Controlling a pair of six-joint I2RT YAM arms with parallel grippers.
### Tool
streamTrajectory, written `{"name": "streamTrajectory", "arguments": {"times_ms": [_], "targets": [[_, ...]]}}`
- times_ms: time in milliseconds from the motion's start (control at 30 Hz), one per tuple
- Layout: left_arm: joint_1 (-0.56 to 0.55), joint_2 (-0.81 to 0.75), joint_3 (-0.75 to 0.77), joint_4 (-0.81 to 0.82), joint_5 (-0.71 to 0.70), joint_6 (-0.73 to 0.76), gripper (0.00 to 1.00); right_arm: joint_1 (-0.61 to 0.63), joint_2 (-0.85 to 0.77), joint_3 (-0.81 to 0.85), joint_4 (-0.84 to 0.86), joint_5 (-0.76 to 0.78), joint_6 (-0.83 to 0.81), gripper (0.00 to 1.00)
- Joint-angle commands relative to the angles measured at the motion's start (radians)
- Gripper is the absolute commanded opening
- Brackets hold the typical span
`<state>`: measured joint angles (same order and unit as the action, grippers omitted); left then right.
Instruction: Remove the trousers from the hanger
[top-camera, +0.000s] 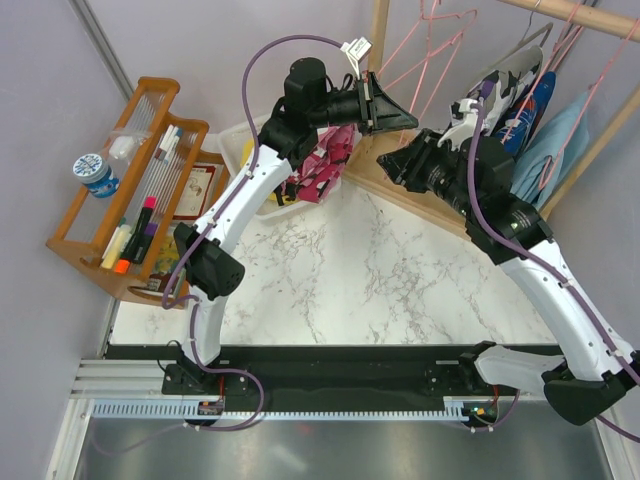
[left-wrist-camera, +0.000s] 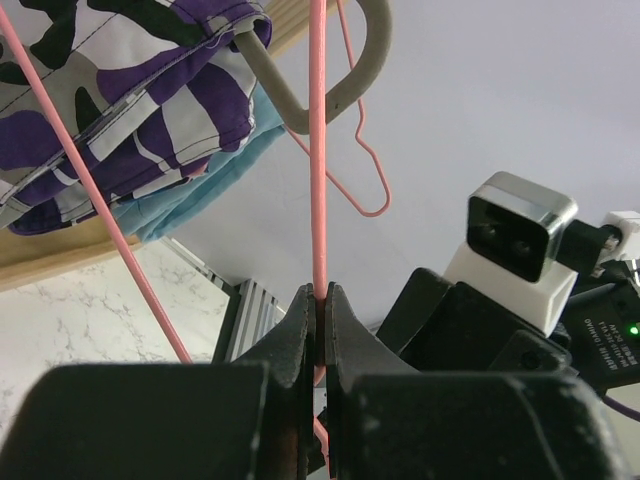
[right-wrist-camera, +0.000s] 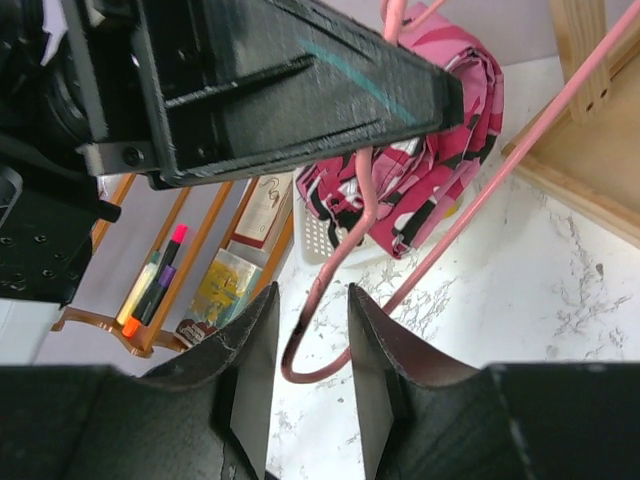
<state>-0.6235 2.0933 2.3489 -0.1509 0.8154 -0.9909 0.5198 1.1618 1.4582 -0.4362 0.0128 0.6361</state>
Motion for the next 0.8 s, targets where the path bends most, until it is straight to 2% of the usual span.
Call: {"name": "streamTrajectory", "arguments": {"times_ms": [0, 67, 100, 200, 267, 300, 333, 400, 433, 600, 633, 767], "targets": [[0.001, -0.052, 0.023, 0.027, 0.010, -0.002, 0.02, -0.003, -0.013, -0.032, 0.085, -0.034, 0.043, 0.35], [0.001, -0.052, 0.023, 0.025, 0.008, -0.002, 0.02, -0.001, -0.019, -0.053, 0.094, -0.022, 0.056, 0.30], [0.001, -0.052, 0.024, 0.025, 0.010, -0.003, 0.02, -0.003, -0.017, -0.059, 0.100, -0.019, 0.059, 0.20], [0.001, -0.055, 0.015, 0.014, 0.004, 0.009, 0.02, -0.003, -0.016, -0.070, 0.122, -0.020, 0.094, 0.00], [0.004, -0.062, 0.003, 0.002, -0.001, 0.024, 0.06, -0.003, -0.011, -0.075, 0.136, -0.019, 0.137, 0.00], [0.008, -0.079, -0.025, -0.001, -0.011, 0.037, 0.13, -0.004, -0.007, -0.073, 0.137, -0.019, 0.151, 0.00], [0.011, -0.087, -0.039, -0.003, -0.022, 0.043, 0.28, -0.003, -0.004, -0.067, 0.137, -0.019, 0.164, 0.00], [0.016, -0.111, -0.063, -0.007, -0.045, 0.067, 0.38, -0.004, 0.006, -0.061, 0.139, 0.004, 0.214, 0.00], [0.018, -0.114, -0.063, -0.010, -0.048, 0.073, 0.46, -0.003, 0.009, -0.058, 0.142, 0.004, 0.233, 0.00], [0.031, -0.147, -0.063, -0.050, -0.084, 0.116, 0.54, -0.004, 0.018, -0.058, 0.178, 0.006, 0.316, 0.00], [0.034, -0.163, -0.063, -0.062, -0.093, 0.129, 0.76, -0.003, 0.019, -0.065, 0.186, 0.007, 0.327, 0.00], [0.053, -0.245, -0.098, -0.139, -0.151, 0.219, 0.79, -0.006, 0.024, -0.065, 0.209, 0.010, 0.356, 0.00]]}}
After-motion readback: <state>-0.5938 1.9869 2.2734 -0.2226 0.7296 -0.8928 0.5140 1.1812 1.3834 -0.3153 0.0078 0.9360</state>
